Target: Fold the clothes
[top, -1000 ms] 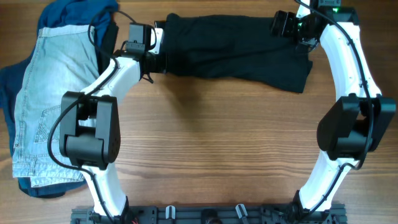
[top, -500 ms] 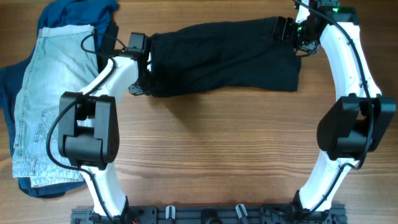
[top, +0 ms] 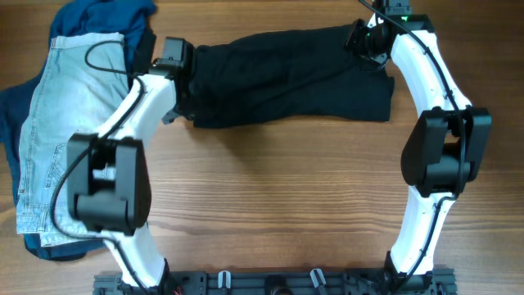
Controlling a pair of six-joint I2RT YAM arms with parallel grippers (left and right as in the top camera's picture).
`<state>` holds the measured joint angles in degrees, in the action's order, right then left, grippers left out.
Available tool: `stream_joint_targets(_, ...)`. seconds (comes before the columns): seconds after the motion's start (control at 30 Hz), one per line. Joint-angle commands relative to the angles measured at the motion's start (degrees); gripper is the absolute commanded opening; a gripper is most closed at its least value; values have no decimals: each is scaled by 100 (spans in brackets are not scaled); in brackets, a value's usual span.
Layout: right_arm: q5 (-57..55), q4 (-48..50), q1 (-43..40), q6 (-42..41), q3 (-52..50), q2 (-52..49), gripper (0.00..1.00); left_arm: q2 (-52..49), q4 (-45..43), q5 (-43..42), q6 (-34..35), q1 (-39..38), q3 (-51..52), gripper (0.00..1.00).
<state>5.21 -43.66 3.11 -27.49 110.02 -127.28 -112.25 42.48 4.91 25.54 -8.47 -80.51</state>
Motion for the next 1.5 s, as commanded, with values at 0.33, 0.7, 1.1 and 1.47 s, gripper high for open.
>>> stream_joint_targets(0.33, -332, 741, 149, -1211, 11, -916, 38, 1025, -203, 125, 22, 7, -17, 93)
stream_joint_targets(0.7, -470, 2094, 118, -708, 55, -911, 4, 1025, -269, 125, 20, 7, -17, 93)
stream_joint_targets(1.1, -772, 2406, 70, 304, 262, -605, 100, 1025, -398, 118, 20, 7, -17, 100)
stream_joint_targets(1.47, 494, -542, -20, 1405, 271, 472, 99, -46, -706, -1954, -758, 608, -15, 99)
